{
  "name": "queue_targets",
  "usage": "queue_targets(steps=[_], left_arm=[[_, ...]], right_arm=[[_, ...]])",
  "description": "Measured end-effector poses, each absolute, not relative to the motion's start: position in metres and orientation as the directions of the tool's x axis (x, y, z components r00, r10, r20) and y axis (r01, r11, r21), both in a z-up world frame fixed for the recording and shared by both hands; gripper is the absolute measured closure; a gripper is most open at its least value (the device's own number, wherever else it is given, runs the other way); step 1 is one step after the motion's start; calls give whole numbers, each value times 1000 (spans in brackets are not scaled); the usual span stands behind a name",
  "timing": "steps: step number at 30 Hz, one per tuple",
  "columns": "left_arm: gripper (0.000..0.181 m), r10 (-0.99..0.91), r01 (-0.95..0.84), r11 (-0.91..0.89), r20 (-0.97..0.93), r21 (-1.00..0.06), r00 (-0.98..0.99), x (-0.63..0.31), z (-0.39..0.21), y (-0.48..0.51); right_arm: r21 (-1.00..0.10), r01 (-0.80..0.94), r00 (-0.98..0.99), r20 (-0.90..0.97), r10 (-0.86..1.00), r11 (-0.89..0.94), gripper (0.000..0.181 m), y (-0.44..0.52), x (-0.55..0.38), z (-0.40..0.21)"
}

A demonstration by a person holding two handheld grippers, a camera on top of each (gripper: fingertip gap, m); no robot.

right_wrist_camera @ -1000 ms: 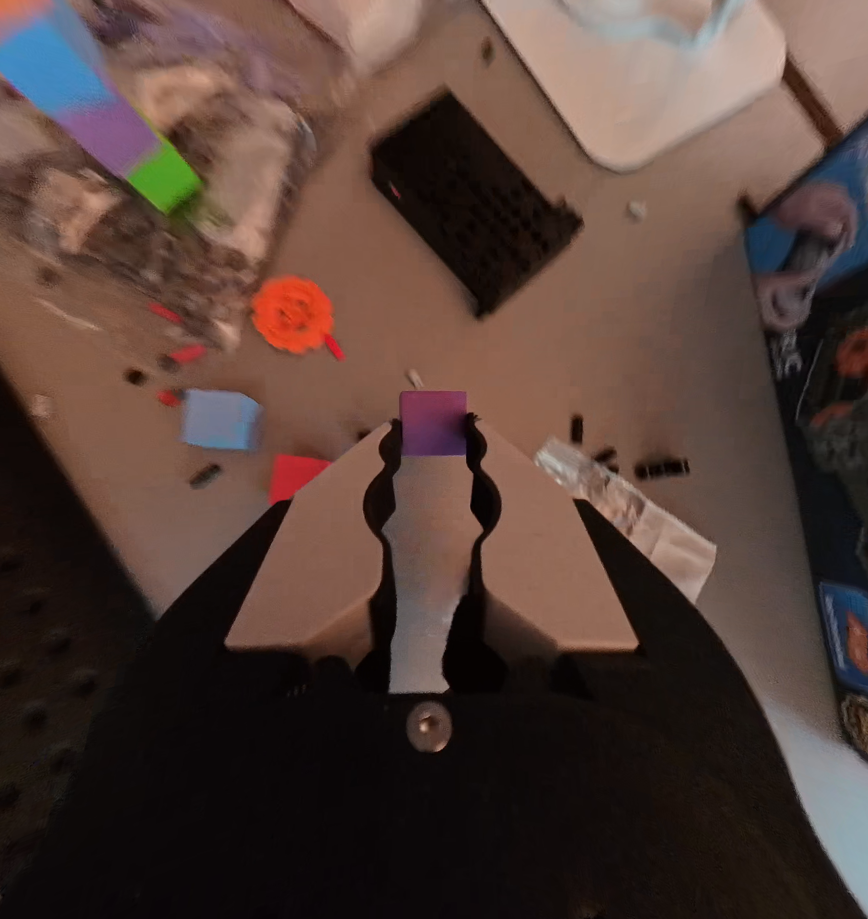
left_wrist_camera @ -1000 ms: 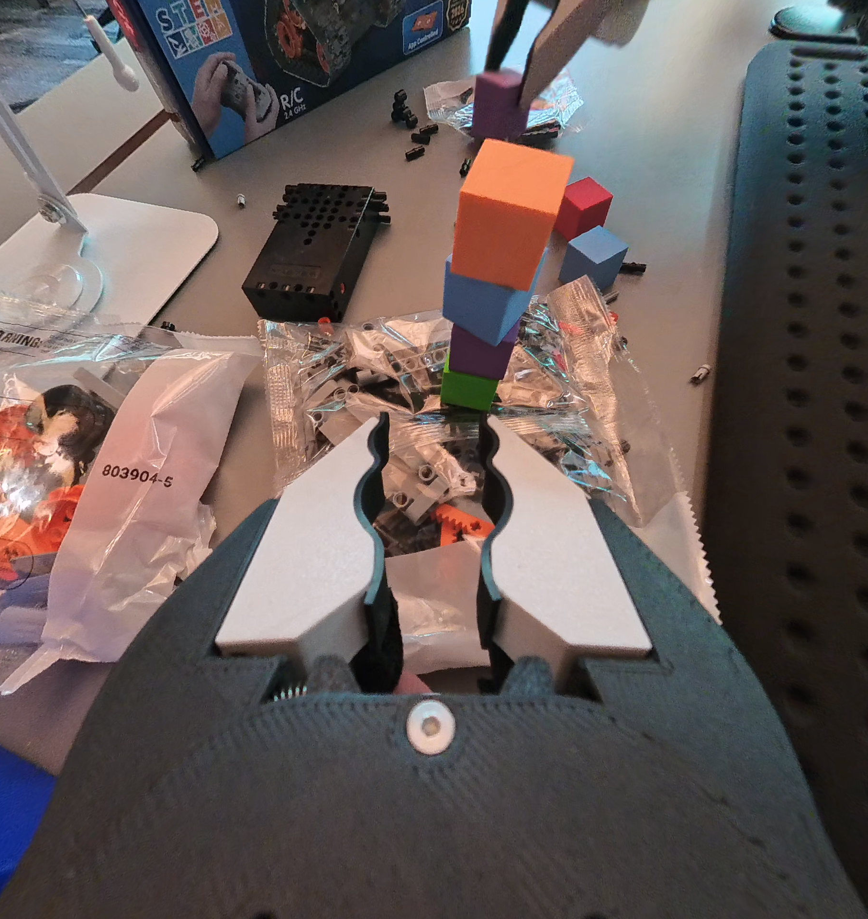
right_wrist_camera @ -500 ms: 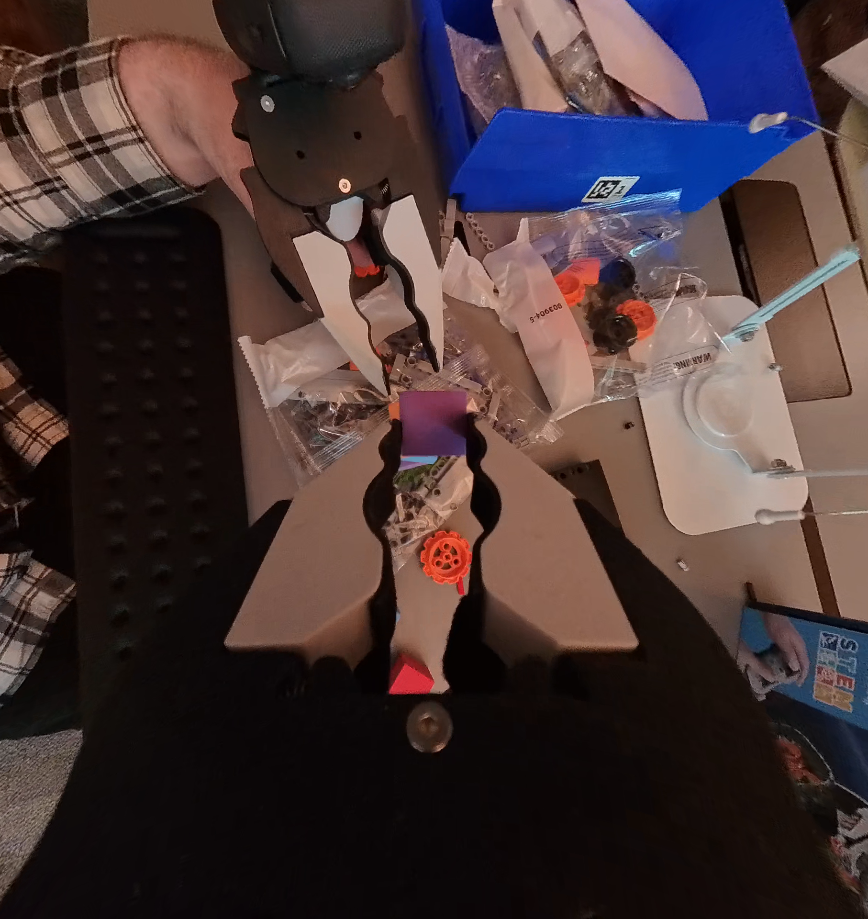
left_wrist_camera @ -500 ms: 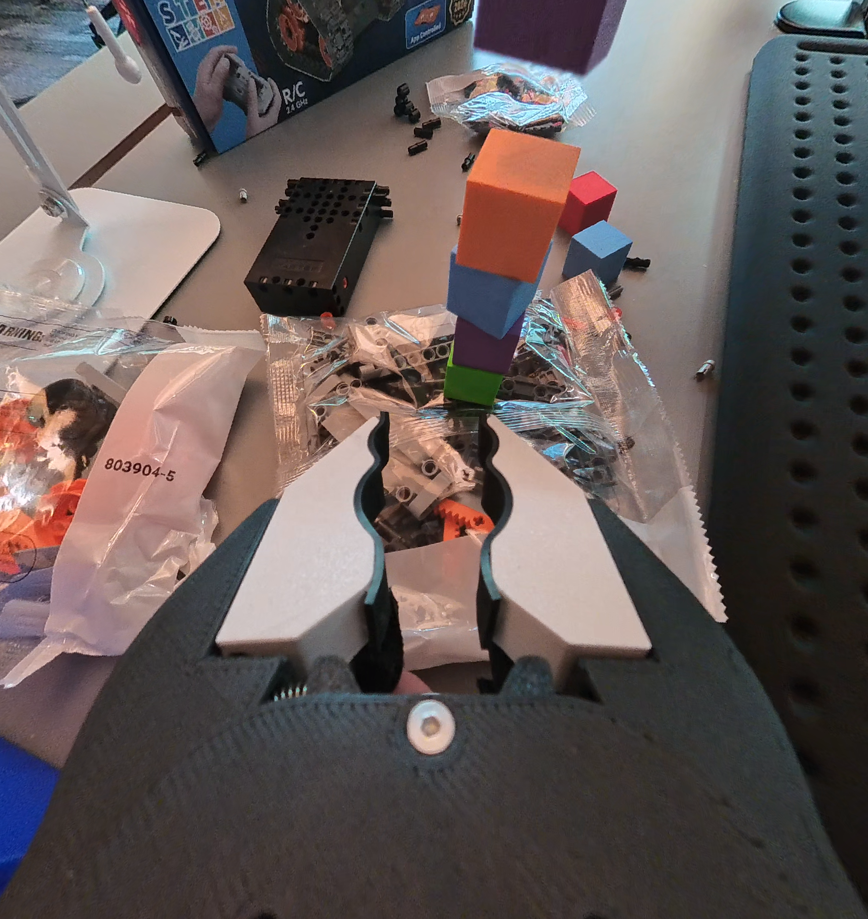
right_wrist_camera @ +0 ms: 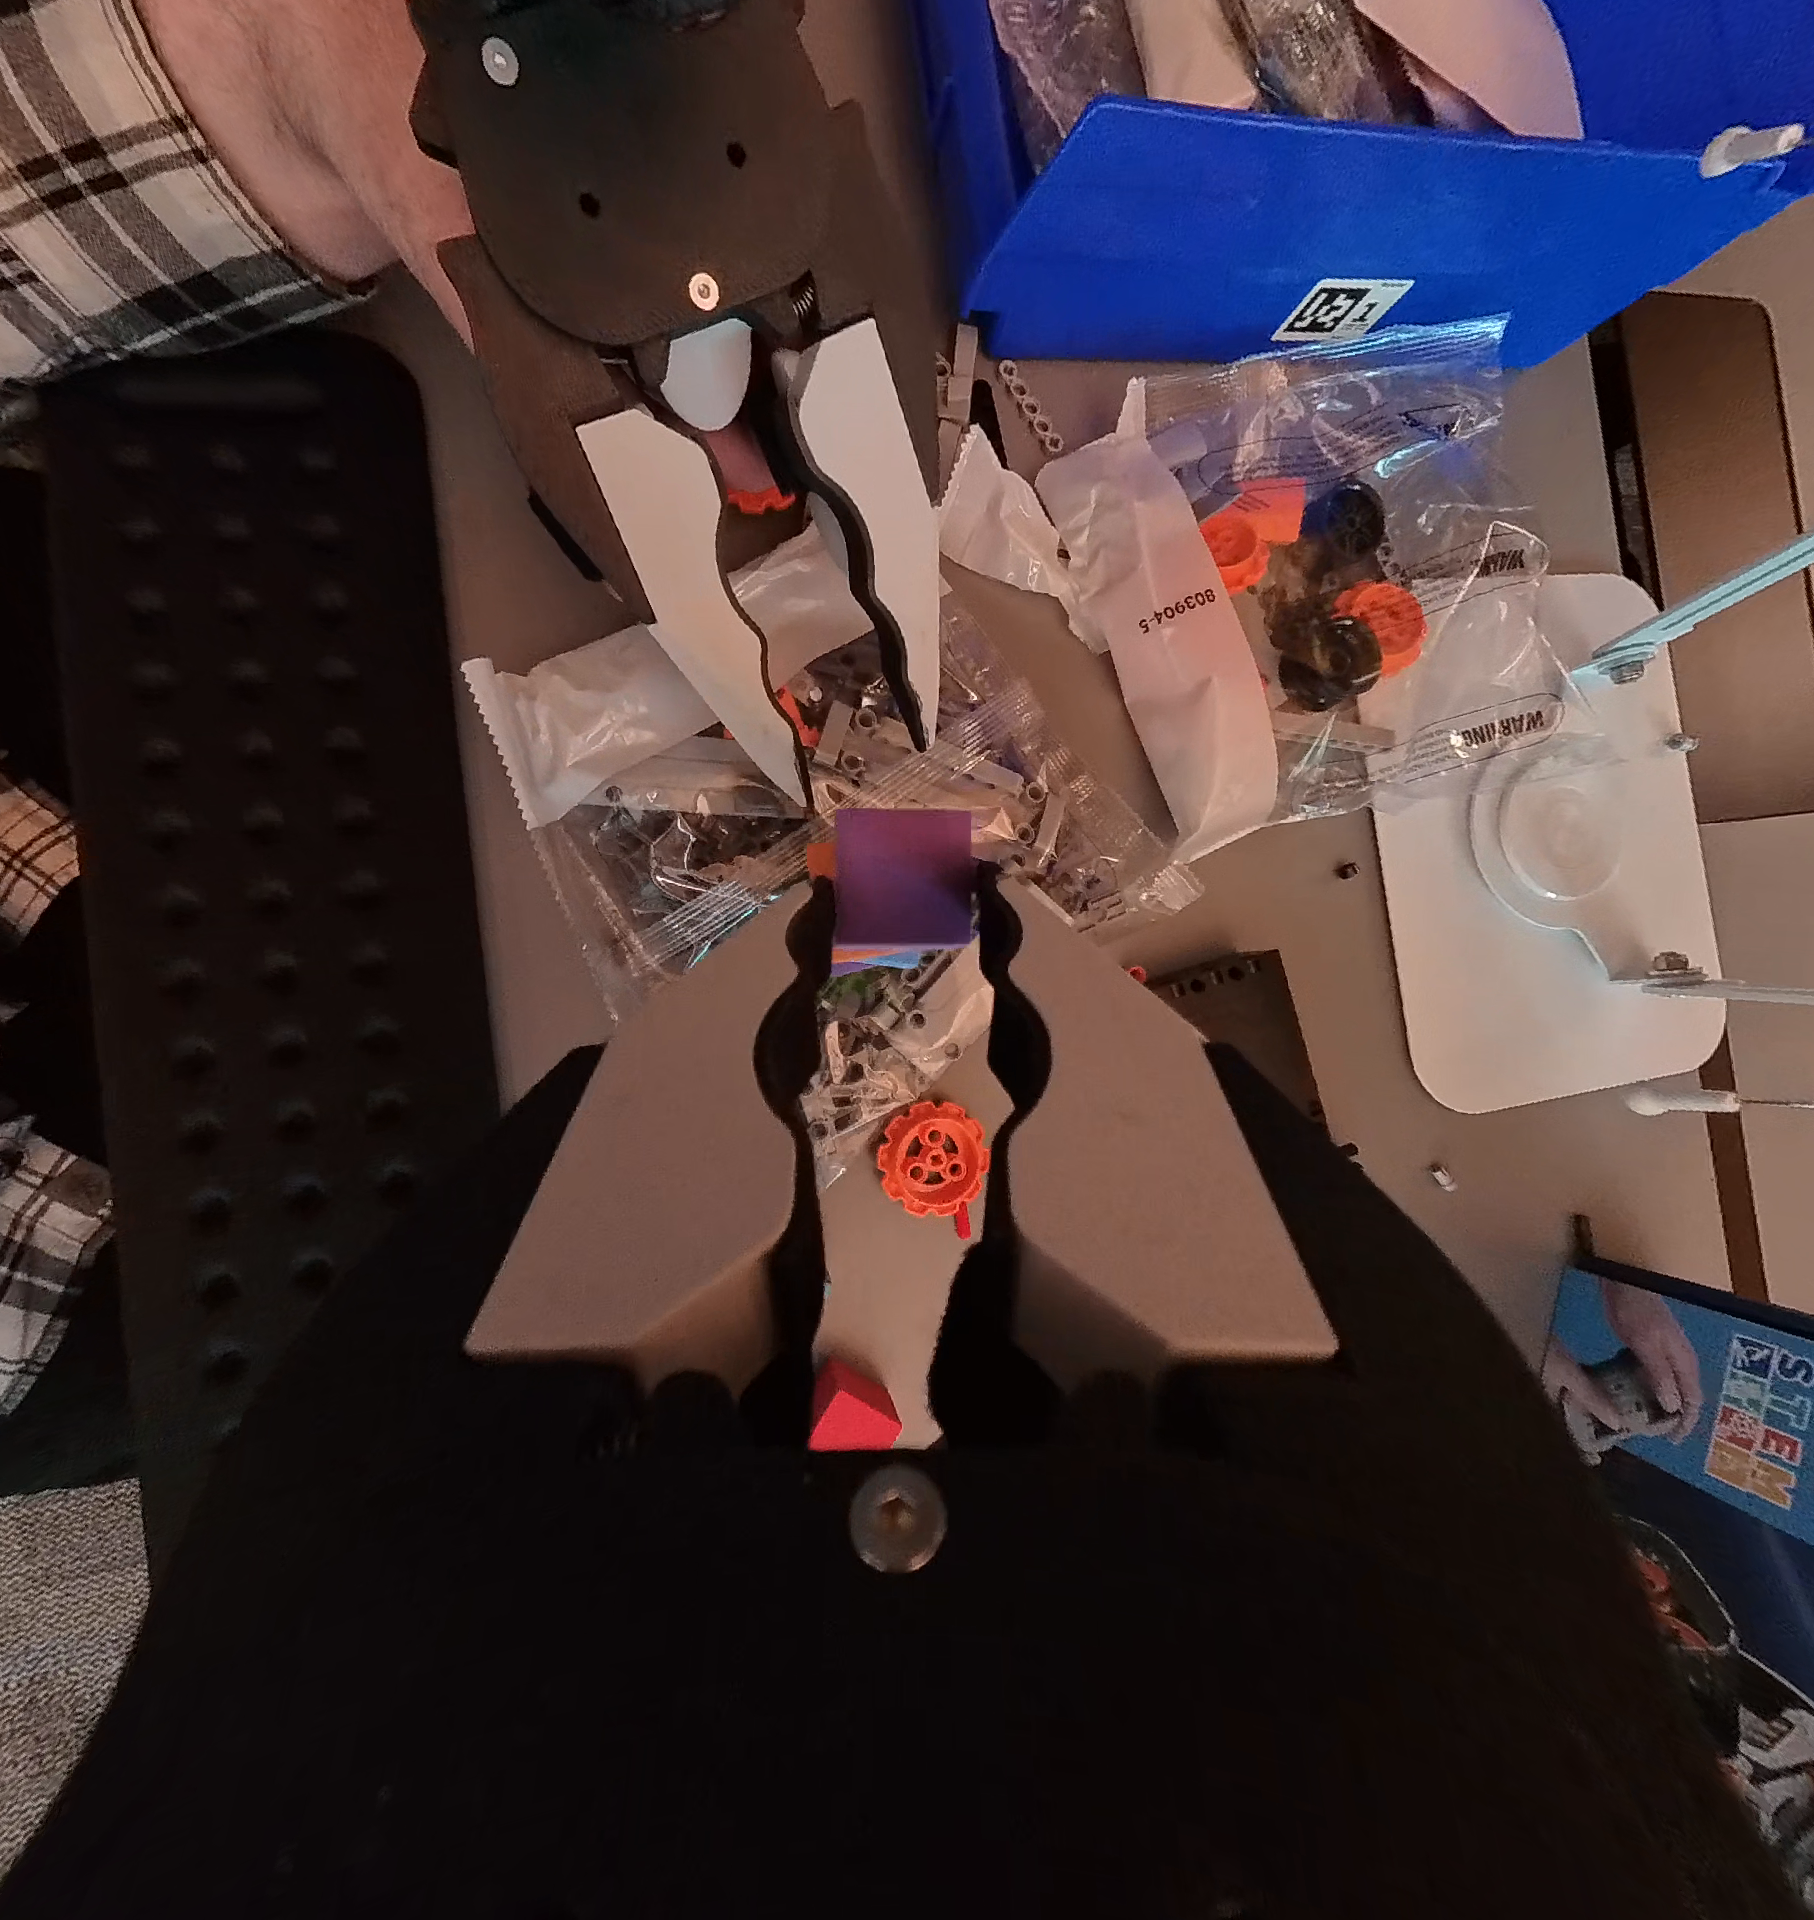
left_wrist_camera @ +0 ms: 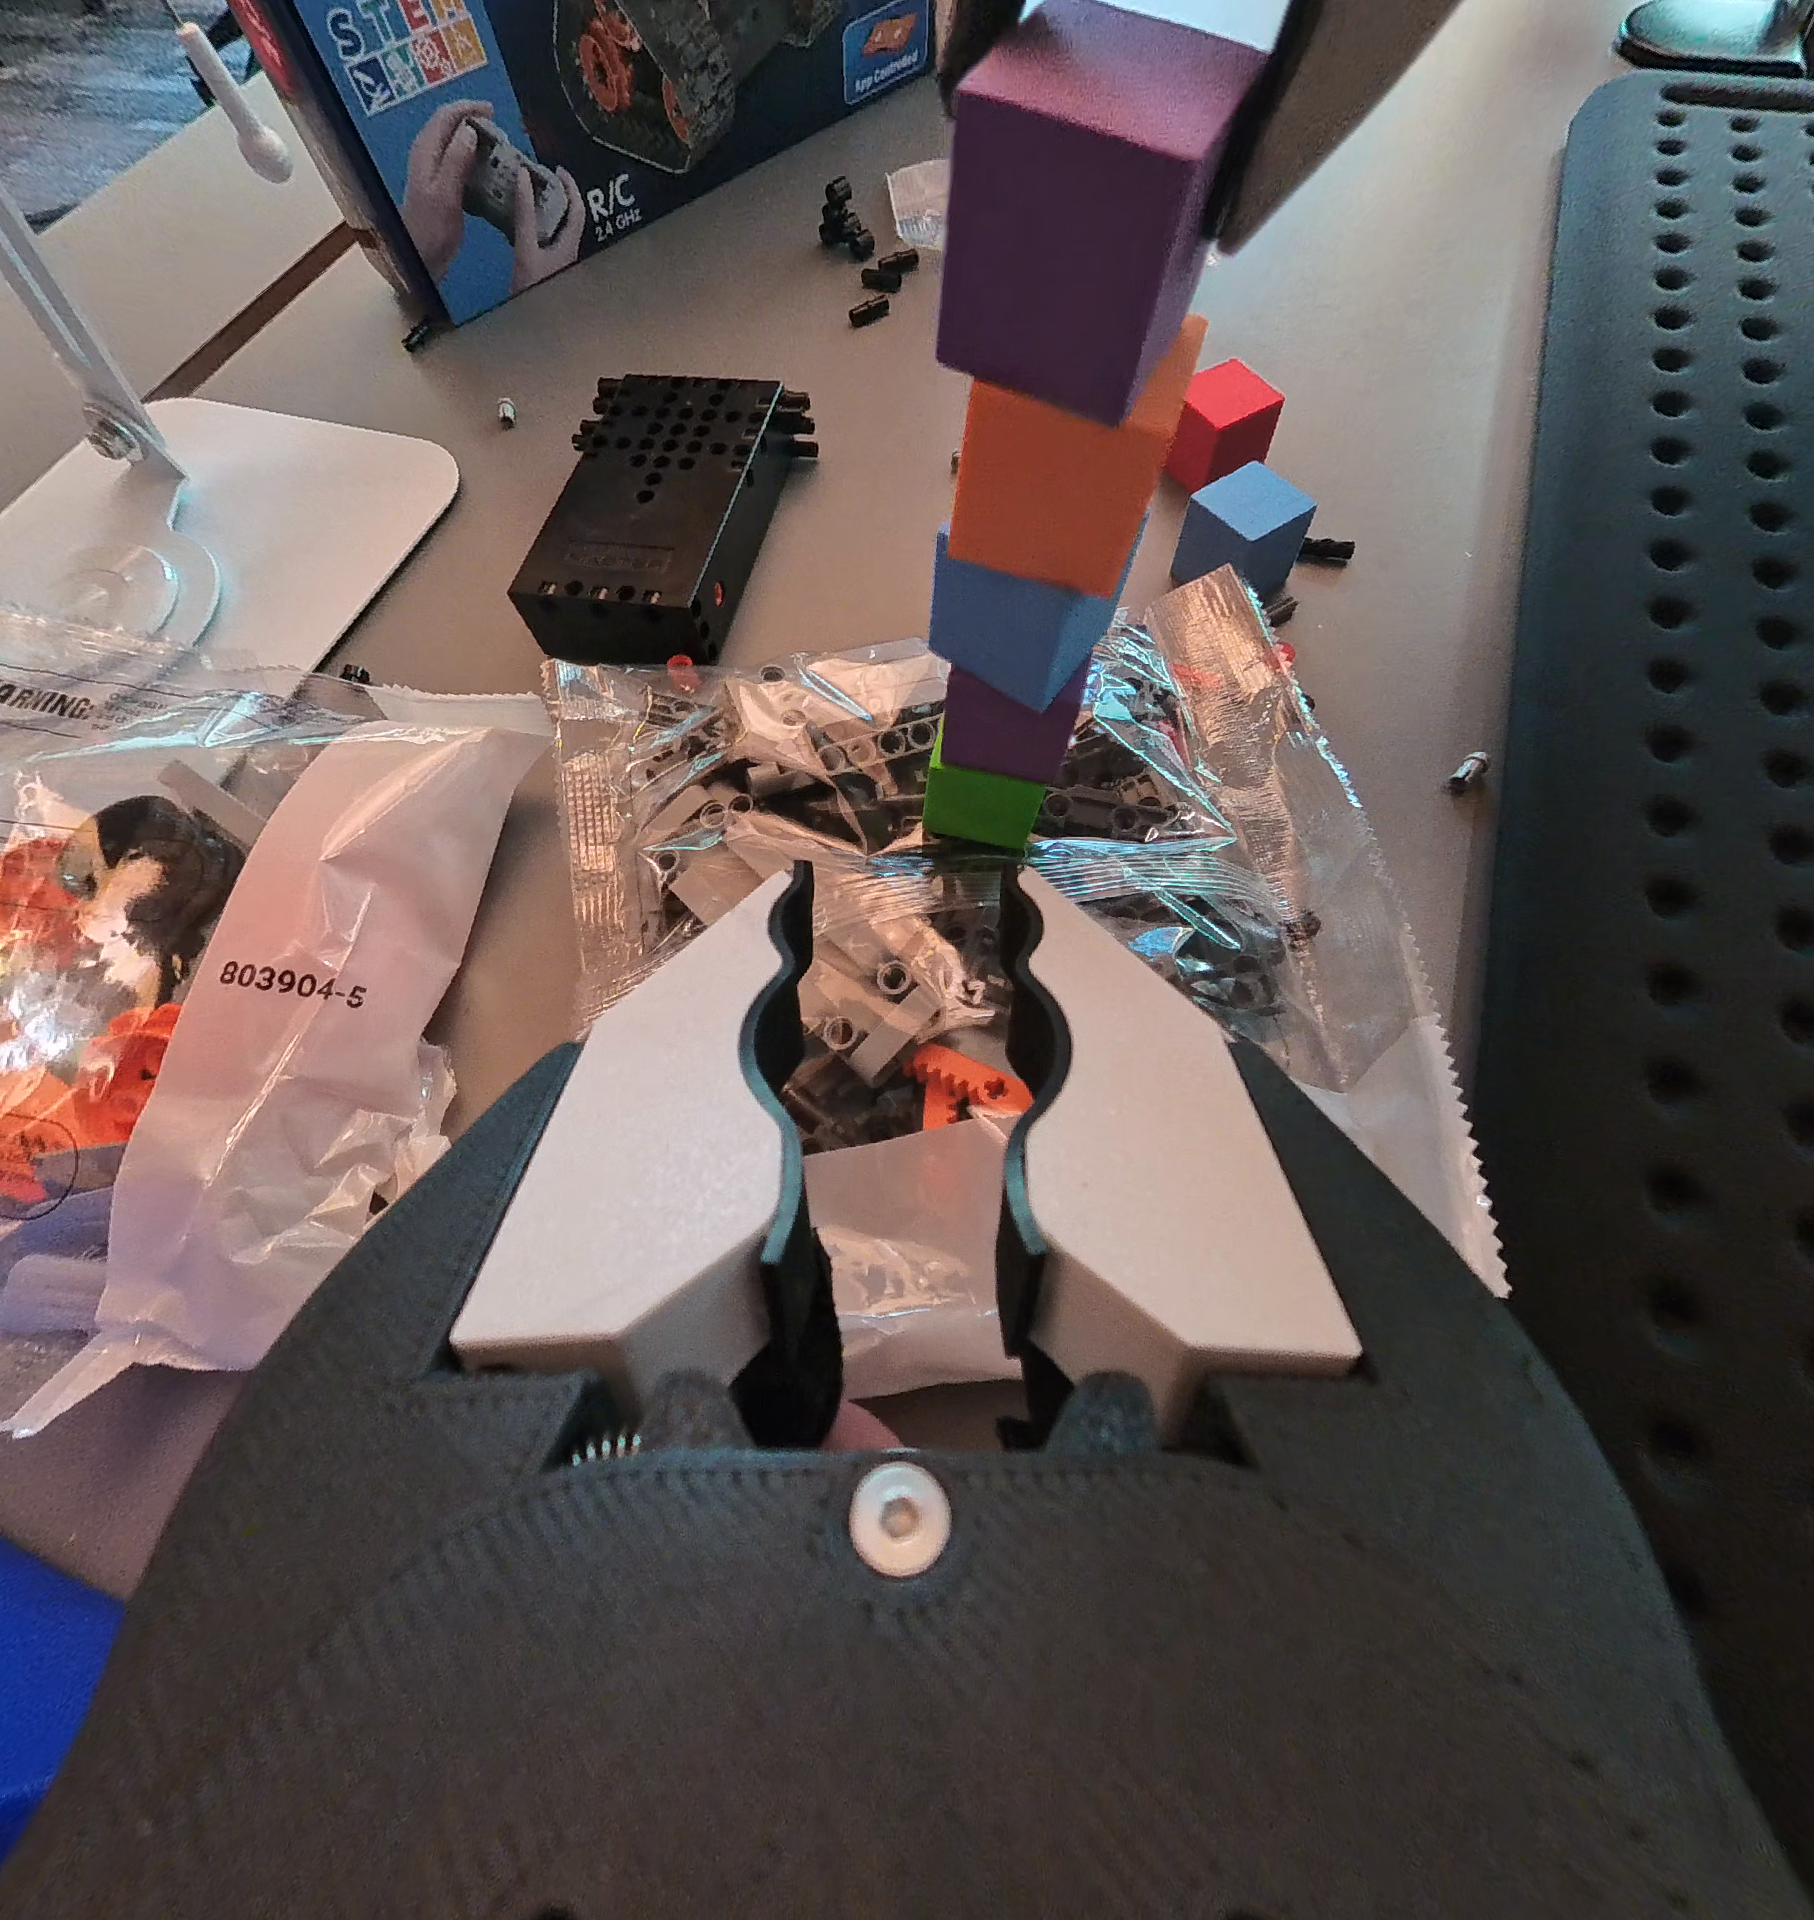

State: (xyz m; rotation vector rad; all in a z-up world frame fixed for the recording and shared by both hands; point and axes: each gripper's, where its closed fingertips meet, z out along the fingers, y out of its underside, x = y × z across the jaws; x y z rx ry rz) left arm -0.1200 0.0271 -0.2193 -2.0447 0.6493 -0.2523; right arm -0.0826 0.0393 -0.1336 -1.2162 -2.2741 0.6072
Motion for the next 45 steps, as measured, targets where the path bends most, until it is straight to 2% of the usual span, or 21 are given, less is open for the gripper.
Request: queue_targets(steps=[21, 31, 36, 39, 45], left_arm=[[146, -540, -343, -415, -75, -843, 838, -120, -218, 26], [146, -539, -340, -408, -76, -847, 839, -121, -216, 24], [146, -543, -341, -406, -76, -848, 836, -119, -215, 24], [146, -551, -344, -404, -74, -847, 831, -117, -216, 23], [145, -553, -338, -406, -66, -849, 831, -116, -216, 22]], right_arm=[[-672, 567, -436, 245, 866, 475, 144, 37, -73, -107], [-731, 531, -342, 278, 898, 428, 142, 44, -36, -95], [-700, 627, -278, 208, 938, 341, 140, 69, 8, -139], [-671, 682, -249, 162, 955, 291, 133, 73, 20, -178], [-594, 760, -224, 145, 964, 266, 135, 73, 28, -234]])
